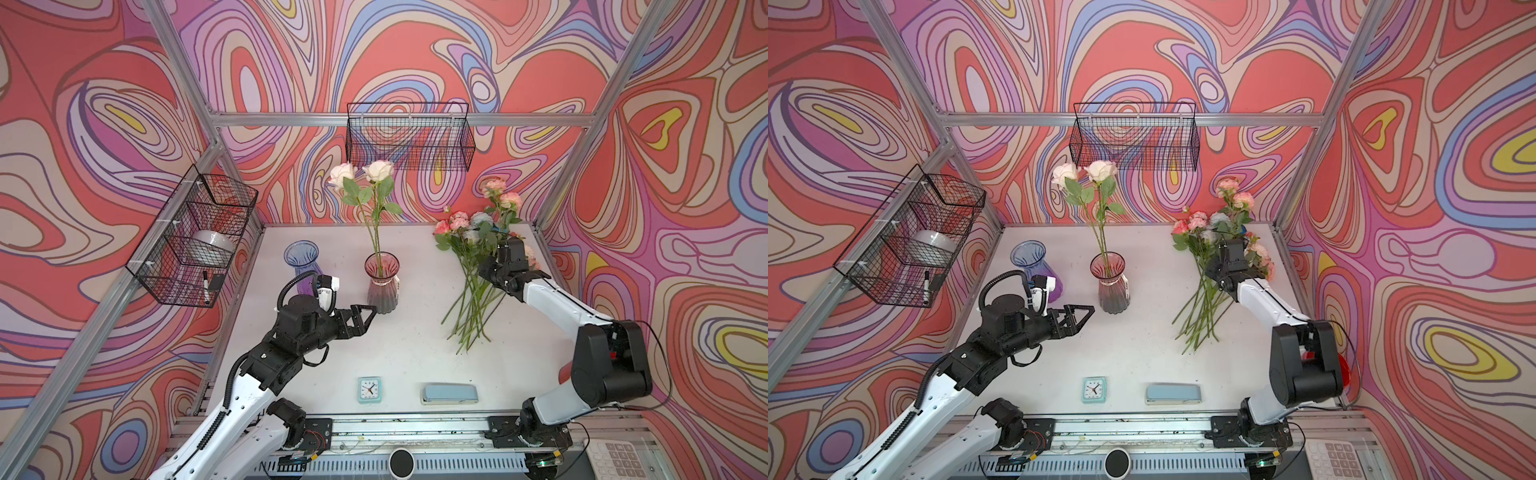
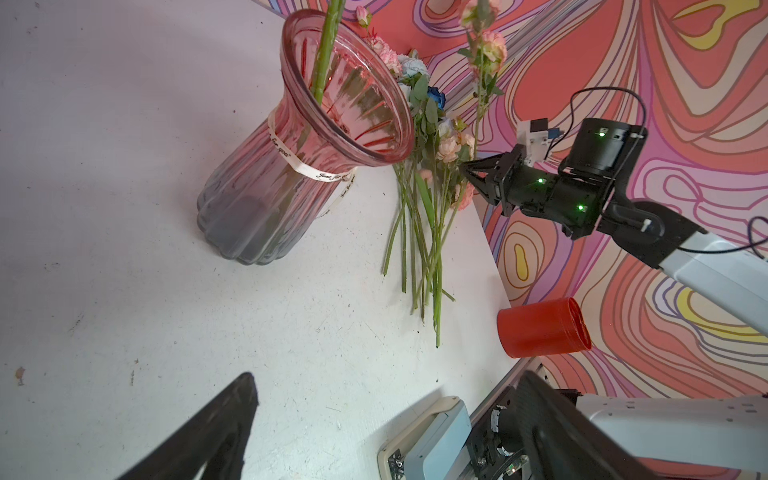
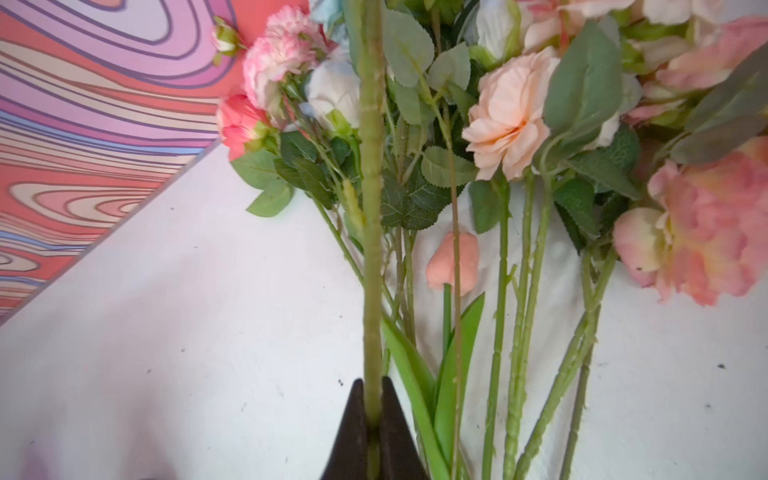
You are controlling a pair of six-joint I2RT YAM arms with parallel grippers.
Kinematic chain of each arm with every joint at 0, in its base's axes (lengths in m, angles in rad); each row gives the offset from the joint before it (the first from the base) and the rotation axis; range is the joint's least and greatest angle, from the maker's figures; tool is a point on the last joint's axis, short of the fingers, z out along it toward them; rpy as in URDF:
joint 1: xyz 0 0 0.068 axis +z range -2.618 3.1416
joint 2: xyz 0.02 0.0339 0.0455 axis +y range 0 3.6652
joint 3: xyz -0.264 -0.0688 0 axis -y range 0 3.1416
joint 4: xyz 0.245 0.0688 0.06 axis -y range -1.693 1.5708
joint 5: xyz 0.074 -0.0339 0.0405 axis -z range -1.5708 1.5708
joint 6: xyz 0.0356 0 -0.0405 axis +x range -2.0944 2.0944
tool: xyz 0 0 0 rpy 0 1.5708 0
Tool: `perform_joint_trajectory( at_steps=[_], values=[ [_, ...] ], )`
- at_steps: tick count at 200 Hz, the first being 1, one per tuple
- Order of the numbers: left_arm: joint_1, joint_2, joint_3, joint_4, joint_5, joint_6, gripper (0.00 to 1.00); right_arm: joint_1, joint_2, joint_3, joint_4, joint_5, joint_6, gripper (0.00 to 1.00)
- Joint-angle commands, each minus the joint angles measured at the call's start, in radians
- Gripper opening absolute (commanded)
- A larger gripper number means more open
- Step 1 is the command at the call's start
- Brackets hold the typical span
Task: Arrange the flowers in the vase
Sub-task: 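Close the right gripper on another stem in the bouquet, then lift the large pink rose up with the right gripper while the left gripper reaches in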
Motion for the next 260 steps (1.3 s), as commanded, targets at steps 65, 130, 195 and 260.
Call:
perform_joint_trajectory(
  at_steps=[65, 130, 195, 260],
  values=[
    [-0.004, 0.008, 0.048, 0.05, 0.076, -0.026, 0.98, 0.013, -0.294, -0.154, 0.084, -0.257, -0.025, 0.0],
    [-0.005, -0.001, 0.063, 0.291, 0.275, -0.056, 0.97, 0.234, -0.497, -0.202, 0.245, -0.534, -0.133, 0.0],
    [-0.007, 0.063, 0.151, 0.435, 0.386, -0.054, 0.82, 0.603, -0.485, -0.097, 0.267, -0.529, -0.228, 0.0],
    [-0.03, 0.14, 0.234, 0.505, 0.411, -0.028, 0.64, 0.817, -0.355, -0.022, 0.348, -0.499, -0.237, 0.0]
  ],
)
